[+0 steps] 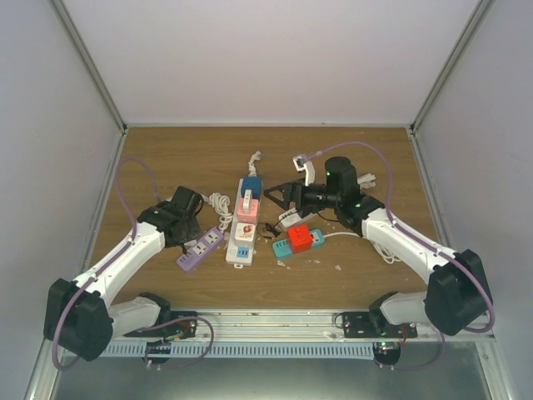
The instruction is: Insert the plug
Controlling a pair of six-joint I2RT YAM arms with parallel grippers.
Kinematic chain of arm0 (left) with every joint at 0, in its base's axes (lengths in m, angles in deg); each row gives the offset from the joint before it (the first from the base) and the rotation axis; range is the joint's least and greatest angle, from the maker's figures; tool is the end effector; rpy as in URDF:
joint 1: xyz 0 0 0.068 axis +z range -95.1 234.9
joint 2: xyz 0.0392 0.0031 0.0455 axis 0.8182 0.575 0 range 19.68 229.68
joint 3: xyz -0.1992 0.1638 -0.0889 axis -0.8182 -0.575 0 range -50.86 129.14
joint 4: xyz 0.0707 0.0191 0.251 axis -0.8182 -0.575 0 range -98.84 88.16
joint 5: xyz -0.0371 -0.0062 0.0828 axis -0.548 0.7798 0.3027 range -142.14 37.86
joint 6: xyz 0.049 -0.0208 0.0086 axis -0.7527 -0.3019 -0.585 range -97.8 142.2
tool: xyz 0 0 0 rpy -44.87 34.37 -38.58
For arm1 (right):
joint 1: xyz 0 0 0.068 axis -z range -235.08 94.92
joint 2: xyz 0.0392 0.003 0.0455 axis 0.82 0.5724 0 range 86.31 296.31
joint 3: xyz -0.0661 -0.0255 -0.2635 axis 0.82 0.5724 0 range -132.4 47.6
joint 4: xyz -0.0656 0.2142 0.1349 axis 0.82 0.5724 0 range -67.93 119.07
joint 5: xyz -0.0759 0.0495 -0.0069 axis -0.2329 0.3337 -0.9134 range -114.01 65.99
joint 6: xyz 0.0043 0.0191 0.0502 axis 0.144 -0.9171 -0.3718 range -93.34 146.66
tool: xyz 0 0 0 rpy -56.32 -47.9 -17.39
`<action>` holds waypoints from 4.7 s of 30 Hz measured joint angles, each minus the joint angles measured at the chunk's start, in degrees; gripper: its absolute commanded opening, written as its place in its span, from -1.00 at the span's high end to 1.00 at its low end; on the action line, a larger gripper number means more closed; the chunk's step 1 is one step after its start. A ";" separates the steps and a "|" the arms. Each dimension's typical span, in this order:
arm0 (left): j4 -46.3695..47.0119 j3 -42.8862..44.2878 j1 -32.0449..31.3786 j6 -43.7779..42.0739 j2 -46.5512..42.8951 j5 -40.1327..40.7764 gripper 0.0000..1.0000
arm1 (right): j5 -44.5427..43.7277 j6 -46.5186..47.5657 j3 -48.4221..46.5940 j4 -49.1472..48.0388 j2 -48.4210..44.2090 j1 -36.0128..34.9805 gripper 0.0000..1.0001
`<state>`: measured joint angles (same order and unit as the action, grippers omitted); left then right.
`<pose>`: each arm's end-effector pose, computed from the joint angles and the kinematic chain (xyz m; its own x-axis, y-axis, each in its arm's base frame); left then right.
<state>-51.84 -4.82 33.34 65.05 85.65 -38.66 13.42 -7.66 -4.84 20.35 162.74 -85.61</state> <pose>0.1897 -0.0661 0.2255 -0.8329 -0.3820 -0.4005 -0.3866 0.9194 -0.0728 0.2482 0.1714 0.2867 -0.7702 0.0656 -0.6344 -0.5492 0.4375 0.7120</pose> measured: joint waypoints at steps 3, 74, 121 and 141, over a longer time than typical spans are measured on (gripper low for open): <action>-0.24 -0.31 -0.07 1.07 0.13 1.73 1.00 | -0.17 -0.02 0.17 0.04 -0.59 0.00 -0.78; 1.11 0.44 -15.56 -8.55 -3.58 -3.69 1.00 | -9.09 -1.77 8.37 -2.38 -7.80 0.68 -0.80; 3.08 -2.91 -30.16 1.20 0.92 11.78 1.00 | -9.07 -1.97 8.41 -2.36 -7.80 0.70 -0.82; -6.03 0.61 -40.48 19.41 11.80 21.68 0.06 | -9.05 -1.97 8.41 -2.34 -7.76 0.70 -0.82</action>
<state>-57.87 -4.21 -7.14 84.46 97.46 -16.98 4.37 -9.63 3.57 18.01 154.98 -84.91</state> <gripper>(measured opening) 0.290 0.911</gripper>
